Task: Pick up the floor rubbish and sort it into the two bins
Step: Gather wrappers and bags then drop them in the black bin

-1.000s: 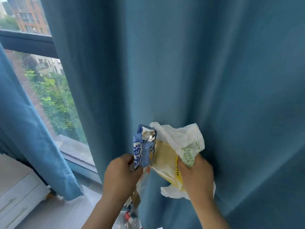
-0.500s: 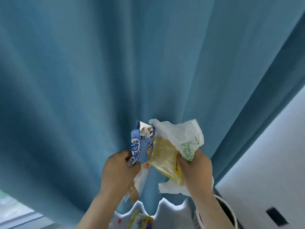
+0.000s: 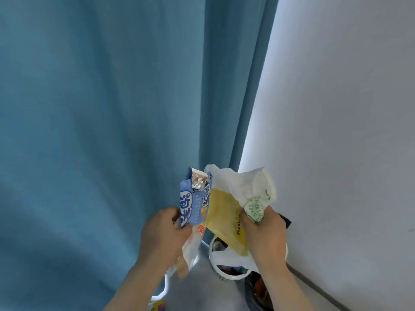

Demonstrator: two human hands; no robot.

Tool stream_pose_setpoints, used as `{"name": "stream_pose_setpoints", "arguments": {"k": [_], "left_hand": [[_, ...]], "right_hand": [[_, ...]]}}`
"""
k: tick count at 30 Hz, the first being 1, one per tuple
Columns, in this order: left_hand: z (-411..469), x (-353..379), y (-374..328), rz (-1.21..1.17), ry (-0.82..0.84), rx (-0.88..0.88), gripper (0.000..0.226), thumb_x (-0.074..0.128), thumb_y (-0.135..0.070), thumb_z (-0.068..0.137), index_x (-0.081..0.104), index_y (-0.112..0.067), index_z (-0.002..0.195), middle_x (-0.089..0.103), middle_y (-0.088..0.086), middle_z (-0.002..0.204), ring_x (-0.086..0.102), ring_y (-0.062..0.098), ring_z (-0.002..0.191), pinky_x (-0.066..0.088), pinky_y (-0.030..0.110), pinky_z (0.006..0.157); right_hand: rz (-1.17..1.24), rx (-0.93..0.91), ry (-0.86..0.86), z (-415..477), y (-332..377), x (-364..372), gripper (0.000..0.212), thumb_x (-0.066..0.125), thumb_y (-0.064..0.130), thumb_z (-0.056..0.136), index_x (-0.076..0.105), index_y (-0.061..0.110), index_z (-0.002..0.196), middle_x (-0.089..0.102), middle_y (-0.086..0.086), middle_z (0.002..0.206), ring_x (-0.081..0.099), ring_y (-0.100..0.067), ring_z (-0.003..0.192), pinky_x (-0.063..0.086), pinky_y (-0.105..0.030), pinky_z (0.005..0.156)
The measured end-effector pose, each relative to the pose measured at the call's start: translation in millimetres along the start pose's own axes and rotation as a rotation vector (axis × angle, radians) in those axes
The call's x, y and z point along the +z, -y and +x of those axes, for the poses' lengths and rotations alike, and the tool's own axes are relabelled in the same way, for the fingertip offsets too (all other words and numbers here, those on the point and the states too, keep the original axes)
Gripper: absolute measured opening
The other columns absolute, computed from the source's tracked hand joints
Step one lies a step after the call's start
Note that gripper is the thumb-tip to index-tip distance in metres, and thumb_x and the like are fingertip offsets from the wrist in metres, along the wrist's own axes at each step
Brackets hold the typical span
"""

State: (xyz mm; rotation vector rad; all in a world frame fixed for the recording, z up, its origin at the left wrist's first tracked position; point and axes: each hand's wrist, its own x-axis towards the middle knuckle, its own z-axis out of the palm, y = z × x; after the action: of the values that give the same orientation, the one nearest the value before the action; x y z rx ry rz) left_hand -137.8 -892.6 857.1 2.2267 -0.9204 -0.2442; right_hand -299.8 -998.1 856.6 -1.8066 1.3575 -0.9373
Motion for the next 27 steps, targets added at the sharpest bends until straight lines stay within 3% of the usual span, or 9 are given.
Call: {"name": "stream_pose_setpoints", "arguments": {"k": [6,10,13,16,20,27], "left_hand": [[15.4,80.1,-60.7,-0.021,0.129,0.099,0.018,0.072,-0.025,0.070,0.059,-0.014,0.068,0.055,0.000,0.058,0.051,0.021,0.058,0.038,0.030,0.051],[9.7,123.5,-89.4,-0.027,0.247,0.128,0.023,0.070,-0.024,0.074,0.052,-0.016,0.062,0.052,-0.001,0.057,0.045,0.017,0.055,0.031,0.028,0.049],[8.9,149.5,-100.4,-0.027,0.346,0.155,0.023,0.069,-0.023,0.076,0.051,-0.019,0.062,0.054,-0.003,0.058,0.046,0.014,0.054,0.031,0.027,0.049],[14.3,173.1,-108.9,-0.026,0.424,0.180,0.030,0.068,-0.020,0.077,0.047,-0.025,0.057,0.052,-0.007,0.055,0.045,0.009,0.052,0.025,0.017,0.043],[29.1,205.5,-111.2,0.003,0.529,0.197,0.031,0.068,-0.022,0.078,0.045,-0.026,0.058,0.050,-0.008,0.057,0.044,0.009,0.052,0.026,0.023,0.045],[67.6,265.6,-95.6,0.077,0.714,0.283,0.022,0.069,-0.019,0.078,0.052,-0.023,0.063,0.051,-0.008,0.058,0.044,0.008,0.052,0.026,0.020,0.044]], "right_hand": [[-0.063,0.094,-0.126,38.5,-61.5,-58.1,0.014,0.064,0.013,0.083,0.056,0.015,0.071,0.057,0.002,0.059,0.051,-0.011,0.054,0.031,-0.020,0.045],[-0.095,0.186,-0.191,52.2,-98.9,-90.6,0.027,0.062,0.012,0.084,0.046,0.022,0.064,0.051,0.004,0.057,0.047,-0.008,0.052,0.025,-0.018,0.044],[-0.116,0.279,-0.210,56.9,-122.7,-107.4,0.023,0.060,0.012,0.083,0.047,0.018,0.066,0.051,0.002,0.057,0.046,-0.011,0.052,0.028,-0.023,0.045],[-0.113,0.370,-0.245,61.5,-147.5,-115.5,0.014,0.060,0.011,0.081,0.051,0.011,0.070,0.054,-0.003,0.059,0.045,-0.016,0.052,0.031,-0.027,0.045],[-0.134,0.461,-0.280,66.1,-176.2,-115.8,0.012,0.061,0.009,0.080,0.053,0.006,0.071,0.056,-0.008,0.060,0.049,-0.023,0.055,0.035,-0.031,0.049],[-0.224,0.666,-0.333,70.5,-217.8,-99.8,0.016,0.059,0.007,0.082,0.049,0.009,0.069,0.052,-0.003,0.063,0.046,-0.015,0.056,0.034,-0.028,0.048]]}}
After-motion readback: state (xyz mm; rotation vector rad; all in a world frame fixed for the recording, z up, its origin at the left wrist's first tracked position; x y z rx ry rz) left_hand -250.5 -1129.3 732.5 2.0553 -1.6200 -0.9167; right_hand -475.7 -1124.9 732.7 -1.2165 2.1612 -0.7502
